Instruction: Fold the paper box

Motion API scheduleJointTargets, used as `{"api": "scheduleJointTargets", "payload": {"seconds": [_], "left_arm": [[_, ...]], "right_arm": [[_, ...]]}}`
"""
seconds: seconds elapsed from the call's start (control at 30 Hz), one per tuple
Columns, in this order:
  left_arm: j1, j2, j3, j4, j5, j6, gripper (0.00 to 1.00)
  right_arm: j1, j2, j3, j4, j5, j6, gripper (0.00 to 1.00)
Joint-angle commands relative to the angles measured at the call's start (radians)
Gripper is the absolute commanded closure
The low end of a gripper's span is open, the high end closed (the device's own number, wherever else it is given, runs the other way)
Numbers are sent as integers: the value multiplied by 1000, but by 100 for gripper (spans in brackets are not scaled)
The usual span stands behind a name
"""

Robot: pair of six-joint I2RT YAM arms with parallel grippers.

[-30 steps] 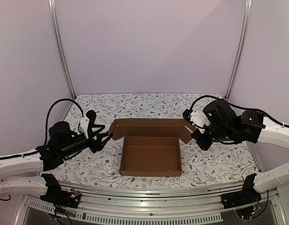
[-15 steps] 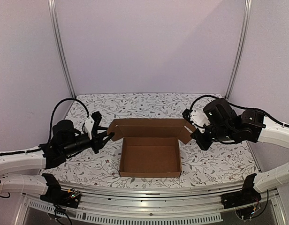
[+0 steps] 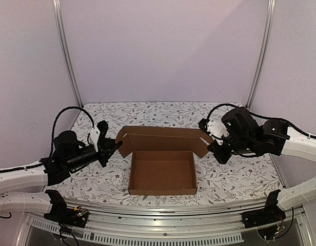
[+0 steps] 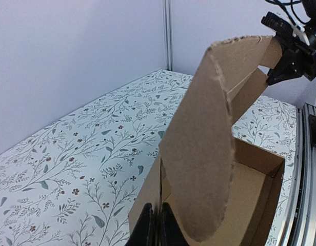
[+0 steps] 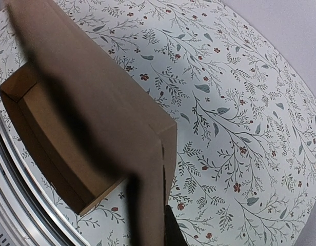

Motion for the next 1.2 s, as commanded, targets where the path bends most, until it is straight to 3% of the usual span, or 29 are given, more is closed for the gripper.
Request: {"api": "scheduleJointTargets", "payload": {"seconds": [0.0,0.2,0.3,0.43,0.57,0.7,0.8,0.97,1.17], "left_arm": [[-9,-4,9,-12,-11,6,97],[-9,8,15,-13,-6,9,100],[-9,10,20,-16,-2,2,100],[-11,1,14,-22,-22,-1,100],[-12,0,14,-30,-34,-4,100],[-17,0,24,-49,-34,-7,100],[-19,4,25,-50,-33,-5,100],[-20,10,28,-55,-32,-5,100],[-22,13,26,-52,-27,-6,100]], "right_arm": [[-7,8,27,-6,-12,22,100],[-7,6,35,-8,-18,29,99],[-6,5,38,-8,-18,38,82],[-6,-18,21,9,-6,53,52],[-7,-84,-37,58,-11,47,40],[-8,-172,-146,156,2,11,35],[-14,-242,-234,263,-44,-52,35],[-95,-285,-285,349,-199,-102,44],[-152,-243,-302,443,-339,-109,63]]}}
